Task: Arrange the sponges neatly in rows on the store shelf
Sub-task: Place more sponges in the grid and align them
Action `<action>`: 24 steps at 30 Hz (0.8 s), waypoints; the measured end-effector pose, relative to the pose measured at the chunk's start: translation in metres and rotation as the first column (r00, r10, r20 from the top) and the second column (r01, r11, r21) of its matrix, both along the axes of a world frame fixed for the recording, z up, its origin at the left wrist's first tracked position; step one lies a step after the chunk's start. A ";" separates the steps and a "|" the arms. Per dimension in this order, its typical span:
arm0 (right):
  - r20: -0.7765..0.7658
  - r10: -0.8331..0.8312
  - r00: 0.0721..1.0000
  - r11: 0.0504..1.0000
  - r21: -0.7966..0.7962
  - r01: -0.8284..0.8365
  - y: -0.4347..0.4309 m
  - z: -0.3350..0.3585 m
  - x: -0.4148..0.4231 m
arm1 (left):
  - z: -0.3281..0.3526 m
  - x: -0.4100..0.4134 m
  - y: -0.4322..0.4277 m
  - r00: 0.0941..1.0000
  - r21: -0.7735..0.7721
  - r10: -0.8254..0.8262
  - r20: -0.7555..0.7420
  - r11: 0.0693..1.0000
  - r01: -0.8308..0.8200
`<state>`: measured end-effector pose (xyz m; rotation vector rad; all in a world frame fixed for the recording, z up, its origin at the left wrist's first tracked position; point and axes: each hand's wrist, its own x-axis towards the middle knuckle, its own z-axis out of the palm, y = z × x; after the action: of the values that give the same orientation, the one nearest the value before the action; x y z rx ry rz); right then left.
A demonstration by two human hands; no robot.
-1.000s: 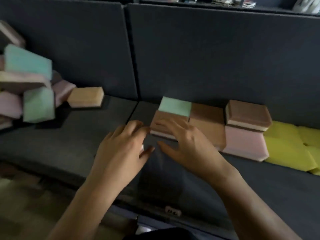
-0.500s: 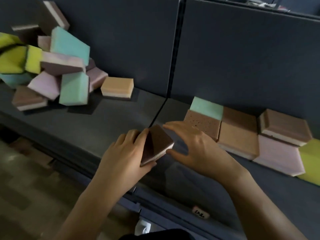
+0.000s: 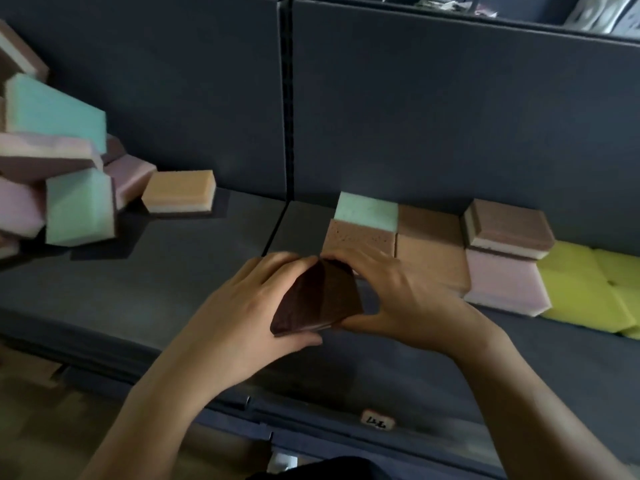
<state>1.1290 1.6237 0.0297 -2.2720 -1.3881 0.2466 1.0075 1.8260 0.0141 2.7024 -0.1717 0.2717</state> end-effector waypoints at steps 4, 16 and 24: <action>0.004 -0.059 0.998 0.998 0.010 0.059 -0.019 0.003 0.000 | 0.003 0.013 -0.012 0.997 -0.022 -0.068 0.038 0.997 0.069; -0.043 -0.263 0.964 0.949 0.169 0.267 -0.069 0.001 0.003 | 0.006 0.047 -0.049 0.980 0.097 -0.149 0.132 0.986 0.137; -0.094 -0.367 0.926 0.895 0.236 0.378 -0.083 -0.001 -0.002 | 0.013 0.055 -0.063 0.975 -0.038 -0.161 0.155 0.985 0.168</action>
<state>1.1272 1.5408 0.0291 -2.2438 -0.8747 -0.0037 1.0625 1.7630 0.0273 2.5981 -0.4254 0.4254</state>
